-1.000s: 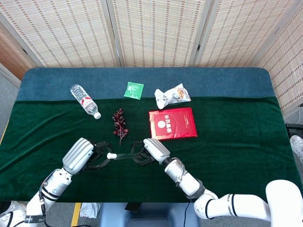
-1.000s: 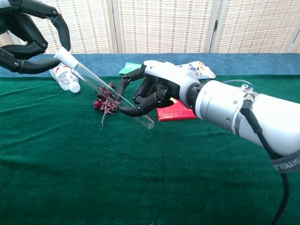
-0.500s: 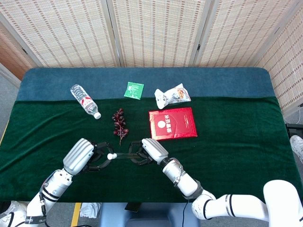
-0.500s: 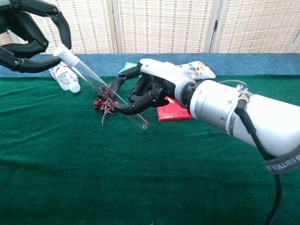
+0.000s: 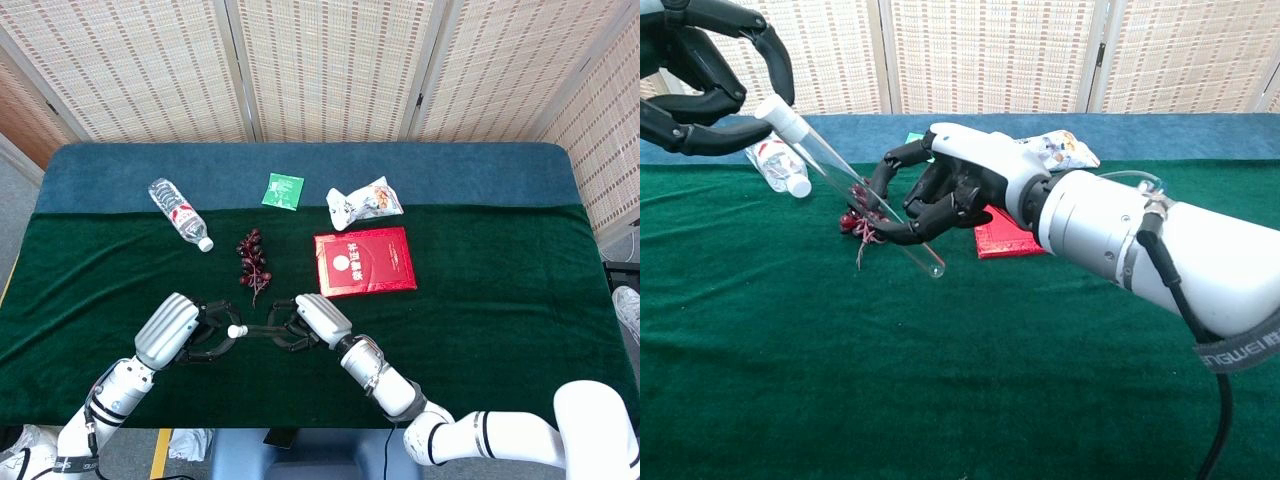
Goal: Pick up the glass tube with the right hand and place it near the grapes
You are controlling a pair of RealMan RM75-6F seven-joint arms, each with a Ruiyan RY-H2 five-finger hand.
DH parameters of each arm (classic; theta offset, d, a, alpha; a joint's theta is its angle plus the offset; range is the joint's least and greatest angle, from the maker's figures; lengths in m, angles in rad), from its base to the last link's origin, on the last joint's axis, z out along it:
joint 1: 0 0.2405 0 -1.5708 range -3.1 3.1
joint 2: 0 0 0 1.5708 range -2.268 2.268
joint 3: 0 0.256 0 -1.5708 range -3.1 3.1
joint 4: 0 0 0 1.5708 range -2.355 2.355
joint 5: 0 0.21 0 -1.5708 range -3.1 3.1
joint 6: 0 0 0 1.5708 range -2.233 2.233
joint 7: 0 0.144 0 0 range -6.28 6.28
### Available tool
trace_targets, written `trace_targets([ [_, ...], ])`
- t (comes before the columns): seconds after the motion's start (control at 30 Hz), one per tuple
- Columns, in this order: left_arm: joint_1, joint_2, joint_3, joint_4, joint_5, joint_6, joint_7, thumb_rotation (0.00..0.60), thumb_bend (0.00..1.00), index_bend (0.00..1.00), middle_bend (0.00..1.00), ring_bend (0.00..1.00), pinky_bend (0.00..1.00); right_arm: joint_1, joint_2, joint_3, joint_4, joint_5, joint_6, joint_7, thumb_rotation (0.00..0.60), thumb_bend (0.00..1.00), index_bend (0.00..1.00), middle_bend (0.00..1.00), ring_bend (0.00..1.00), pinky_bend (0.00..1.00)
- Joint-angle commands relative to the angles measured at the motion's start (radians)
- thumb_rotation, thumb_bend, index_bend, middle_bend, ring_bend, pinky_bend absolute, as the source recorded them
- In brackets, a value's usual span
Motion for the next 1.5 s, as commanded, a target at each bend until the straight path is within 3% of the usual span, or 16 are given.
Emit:
trace_targets([
  [0.03,-0.002,0.001,0.001,0.000,-0.002,-0.004,-0.001,0.600,0.52,0.60,1.00,0.89,0.80,0.000,0.001,-0.001,-0.002,-0.003,0.001,0.002,0.600,0.64,0.83,1.00,1.00,1.00],
  [0.43,-0.008,0.005,0.002,-0.001,-0.008,-0.017,-0.006,0.600,0.52,0.58,1.00,0.88,0.80,0.001,0.008,-0.006,-0.006,-0.005,-0.002,-0.004,0.600,0.64,0.83,1.00,1.00,1.00],
  [0.53,-0.012,0.016,0.007,-0.004,-0.008,-0.029,-0.004,0.600,0.52,0.45,1.00,0.88,0.80,0.000,0.013,-0.008,-0.005,0.001,-0.005,-0.008,0.600,0.64,0.83,1.00,1.00,1.00],
  [0.6,-0.015,0.026,0.010,-0.009,-0.010,-0.041,-0.006,0.600,0.52,0.30,1.00,0.88,0.80,-0.001,0.018,-0.010,-0.005,0.006,-0.005,-0.014,0.600,0.64,0.83,1.00,1.00,1.00],
  [0.7,-0.018,0.040,0.015,-0.014,-0.011,-0.053,-0.003,0.600,0.51,0.15,1.00,0.87,0.80,-0.003,0.031,-0.012,-0.007,0.014,-0.007,-0.028,0.600,0.64,0.83,1.00,1.00,1.00],
  [0.9,-0.014,0.063,0.025,-0.010,-0.007,-0.058,0.000,0.600,0.51,0.02,1.00,0.84,0.80,0.001,0.079,-0.028,-0.007,0.046,-0.025,-0.102,0.600,0.64,0.83,1.00,1.00,1.00],
  [1.2,0.025,0.096,0.040,0.035,-0.040,-0.033,0.048,0.600,0.51,0.03,0.99,0.78,0.80,0.019,0.110,-0.062,0.034,0.115,-0.032,-0.256,0.600,0.64,0.83,1.00,1.00,1.00],
  [1.5,0.074,0.104,0.045,0.077,-0.082,0.007,0.028,0.600,0.51,0.03,0.99,0.78,0.80,0.033,0.024,-0.119,0.179,0.157,0.000,-0.424,0.600,0.64,0.82,1.00,1.00,1.00],
])
